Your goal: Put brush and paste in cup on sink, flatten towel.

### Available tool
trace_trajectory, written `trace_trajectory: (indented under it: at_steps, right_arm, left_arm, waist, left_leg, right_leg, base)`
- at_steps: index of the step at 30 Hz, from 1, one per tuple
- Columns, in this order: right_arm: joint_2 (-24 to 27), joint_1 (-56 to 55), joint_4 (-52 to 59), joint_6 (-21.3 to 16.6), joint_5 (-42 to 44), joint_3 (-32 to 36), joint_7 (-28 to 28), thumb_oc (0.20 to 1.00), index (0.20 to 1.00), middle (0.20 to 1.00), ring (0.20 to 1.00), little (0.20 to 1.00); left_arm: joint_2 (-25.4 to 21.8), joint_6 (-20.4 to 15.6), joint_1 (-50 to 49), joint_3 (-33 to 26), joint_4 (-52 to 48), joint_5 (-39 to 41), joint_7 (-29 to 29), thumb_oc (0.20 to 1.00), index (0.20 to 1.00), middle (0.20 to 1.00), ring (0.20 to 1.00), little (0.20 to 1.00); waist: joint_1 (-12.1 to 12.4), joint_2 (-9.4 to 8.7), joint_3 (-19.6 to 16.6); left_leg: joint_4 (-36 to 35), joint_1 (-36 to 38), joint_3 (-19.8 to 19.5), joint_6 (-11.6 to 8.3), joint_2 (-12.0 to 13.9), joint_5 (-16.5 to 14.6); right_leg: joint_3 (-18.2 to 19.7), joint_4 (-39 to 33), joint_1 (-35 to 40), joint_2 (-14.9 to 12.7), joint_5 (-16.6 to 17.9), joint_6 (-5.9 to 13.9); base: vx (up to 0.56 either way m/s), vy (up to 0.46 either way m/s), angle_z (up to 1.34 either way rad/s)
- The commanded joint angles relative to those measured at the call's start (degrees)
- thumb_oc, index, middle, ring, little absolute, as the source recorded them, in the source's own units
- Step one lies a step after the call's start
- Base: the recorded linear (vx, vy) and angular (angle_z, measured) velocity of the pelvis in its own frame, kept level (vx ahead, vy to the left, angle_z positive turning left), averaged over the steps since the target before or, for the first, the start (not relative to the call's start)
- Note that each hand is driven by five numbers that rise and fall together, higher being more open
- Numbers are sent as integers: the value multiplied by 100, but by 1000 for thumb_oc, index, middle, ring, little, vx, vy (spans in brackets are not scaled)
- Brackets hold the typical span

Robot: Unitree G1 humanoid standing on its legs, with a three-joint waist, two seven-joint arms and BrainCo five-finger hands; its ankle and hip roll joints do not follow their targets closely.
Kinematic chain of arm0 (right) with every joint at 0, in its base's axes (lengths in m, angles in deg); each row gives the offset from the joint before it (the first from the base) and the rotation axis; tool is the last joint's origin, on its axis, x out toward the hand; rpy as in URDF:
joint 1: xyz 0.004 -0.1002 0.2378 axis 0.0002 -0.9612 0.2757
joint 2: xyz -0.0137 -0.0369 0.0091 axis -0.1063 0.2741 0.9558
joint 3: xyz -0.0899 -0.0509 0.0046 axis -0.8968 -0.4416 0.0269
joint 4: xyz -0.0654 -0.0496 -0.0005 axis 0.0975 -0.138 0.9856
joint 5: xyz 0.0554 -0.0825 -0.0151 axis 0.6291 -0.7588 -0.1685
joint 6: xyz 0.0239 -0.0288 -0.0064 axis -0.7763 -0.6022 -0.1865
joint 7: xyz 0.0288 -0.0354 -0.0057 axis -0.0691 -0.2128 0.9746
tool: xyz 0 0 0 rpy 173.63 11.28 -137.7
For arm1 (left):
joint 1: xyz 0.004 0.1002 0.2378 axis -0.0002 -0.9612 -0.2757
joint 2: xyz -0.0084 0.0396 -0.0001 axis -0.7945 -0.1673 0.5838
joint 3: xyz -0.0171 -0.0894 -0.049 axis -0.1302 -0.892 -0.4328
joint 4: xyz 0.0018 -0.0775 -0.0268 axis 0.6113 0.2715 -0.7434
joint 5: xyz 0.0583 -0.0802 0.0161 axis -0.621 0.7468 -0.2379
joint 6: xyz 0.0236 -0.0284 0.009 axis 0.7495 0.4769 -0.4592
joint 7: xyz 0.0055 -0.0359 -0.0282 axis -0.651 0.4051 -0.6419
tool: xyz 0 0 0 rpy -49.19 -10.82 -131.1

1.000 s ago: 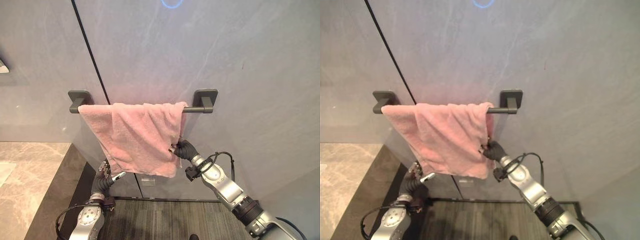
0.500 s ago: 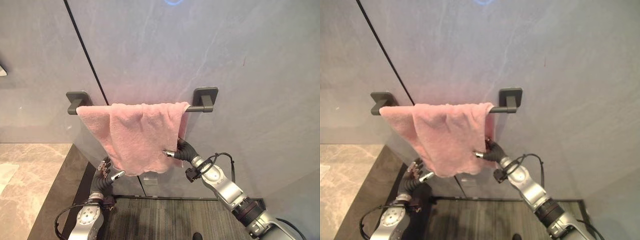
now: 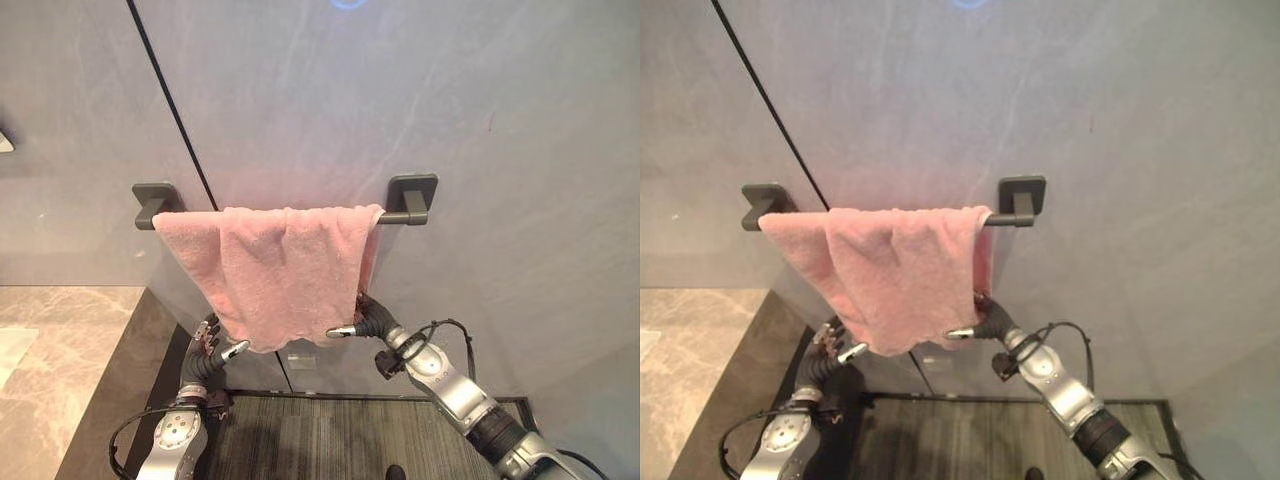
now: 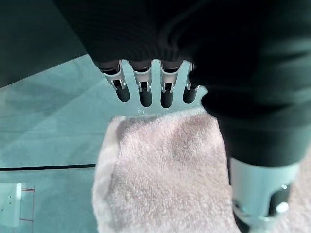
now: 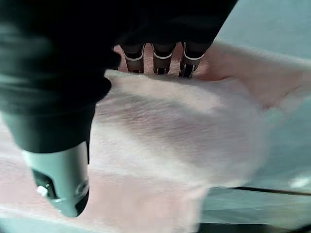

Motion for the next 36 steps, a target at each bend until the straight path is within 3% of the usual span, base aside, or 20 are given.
trace_trajectory:
  at_steps: [1,2,4,8,14,15,17,19,22,26,29,33,34,36]
  right_arm:
    - [-48,-21,54,-217,-174,379,94,1000,1000,1000,1000,1000]
    - [-44,-35,66,-212,-175,385,92,1000,1000,1000,1000,1000]
    - [278,-373,377,-329,-302,898,99,1000,1000,1000,1000,1000]
    - [1069,-1097,1208,-578,-621,1889,-351,1000,1000,1000,1000,1000]
    - [1598,-1746,1531,-698,-404,2637,-908,1000,1000,1000,1000,1000]
    - [1961,-2000,1821,-728,-256,2955,-1268,1000,1000,1000,1000,1000]
    - [2102,-2120,2020,-779,243,3102,-1501,1000,1000,1000,1000,1000]
    - [2399,-2392,3030,-845,2380,3154,-2359,1000,1000,1000,1000,1000]
    - [2615,-2510,3448,-880,3043,3341,-2574,1000,1000,1000,1000,1000]
    - [2550,-2614,3689,-922,3723,3625,-2663,1000,1000,1000,1000,1000]
    - [2092,-2503,3921,-935,4591,3764,-2787,1000,1000,1000,1000,1000]
    - [1660,-2217,4094,-922,5067,3662,-2852,1000,1000,1000,1000,1000]
    - [1451,-1907,4073,-821,5487,3246,-2944,1000,1000,1000,1000,1000]
    - [1343,-1770,4135,-786,5547,3101,-2934,1000,1000,1000,1000,1000]
  left_arm:
    - [-558,-241,248,-314,-273,-484,35,1000,1000,1000,1000,1000]
    - [-559,-236,240,-310,-280,-487,35,1000,1000,1000,1000,1000]
    - [-960,-235,80,-531,-612,-1307,232,1000,1000,1000,1000,1000]
    - [-2035,-406,-547,-1272,-1377,-2576,830,1000,1000,1000,1000,1000]
    - [-2664,-510,-1149,-2025,-1801,-2740,1288,1000,1000,1000,1000,1000]
    - [-3005,-568,-1486,-2460,-2112,-2597,1625,1000,1000,1000,1000,1000]
    - [-3106,-671,-1593,-2684,-2299,-1997,1793,1000,1000,1000,1000,1000]
    - [-3665,-1080,-1569,-3082,-2926,23,2199,1000,1000,1000,1000,1000]
    - [-3719,-1191,-1587,-3239,-3048,698,2329,1000,1000,1000,1000,1000]
    - [-3592,-1289,-1568,-3450,-3126,1418,2485,1000,1000,1000,1000,1000]
    - [-3017,-1326,-1233,-3599,-3067,2388,2688,1000,1000,1000,1000,1000]
    - [-2453,-1269,-907,-3411,-3137,2840,2843,1000,1000,1000,1000,1000]
    - [-2187,-1255,-677,-3133,-3199,3004,2944,1000,1000,1000,1000,1000]
    - [-2075,-1239,-571,-2975,-3224,3052,2987,1000,1000,1000,1000,1000]
  waist:
    - [0,-515,137]
    - [5,-515,131]
    - [-59,-502,137]
    - [-134,-469,130]
    - [-187,-511,72]
    - [-187,-516,69]
    - [-191,-526,51]
    - [-135,-559,49]
    - [-130,-566,49]
    - [-117,-572,28]
    - [-85,-599,-8]
    - [-76,-612,-27]
    - [-55,-629,-38]
    - [-50,-632,-42]
  left_leg:
    - [19,172,234,-38,192,-149]
    - [19,171,234,-38,192,-149]
    - [19,165,250,-42,197,-163]
    - [19,198,285,-75,218,-217]
    - [19,142,279,-116,210,-175]
    - [19,137,286,-139,218,-163]
    - [19,114,279,-157,222,-139]
    - [19,8,179,-195,198,-55]
    - [19,-8,141,-195,173,-40]
    - [19,-15,113,-191,147,-41]
    - [19,-14,71,-172,127,-69]
    - [19,12,72,-153,118,-99]
    - [19,35,80,-144,112,-114]
    - [19,45,89,-140,114,-120]
  right_leg:
    - [-159,32,-102,-765,392,397]
    - [-159,32,-103,-765,391,397]
    - [-142,32,-127,-763,397,411]
    - [-136,32,-117,-757,376,458]
    - [-146,32,-161,-780,433,491]
    - [-140,32,-171,-782,452,511]
    - [-143,32,-181,-786,465,522]
    - [-231,32,-182,-838,540,553]
    - [-261,32,-171,-865,558,570]
    - [-276,32,-167,-892,563,587]
    - [-293,32,-144,-927,549,587]
    - [-292,32,-122,-940,523,568]
    - [-275,32,-104,-945,516,553]
    - [-279,32,-95,-949,514,543]
  base:
    - [0,0,0]
    - [0,0,0]
    - [0,0,0]
    - [13,13,-3]
    - [-10,0,-3]
    - [-41,-5,0]
    - [-49,-2,3]
    - [-93,5,17]
    - [-29,9,16]
    - [-2,4,1]
    - [1,2,1]
    - [6,7,5]
    - [0,0,0]
    - [0,2,-2]
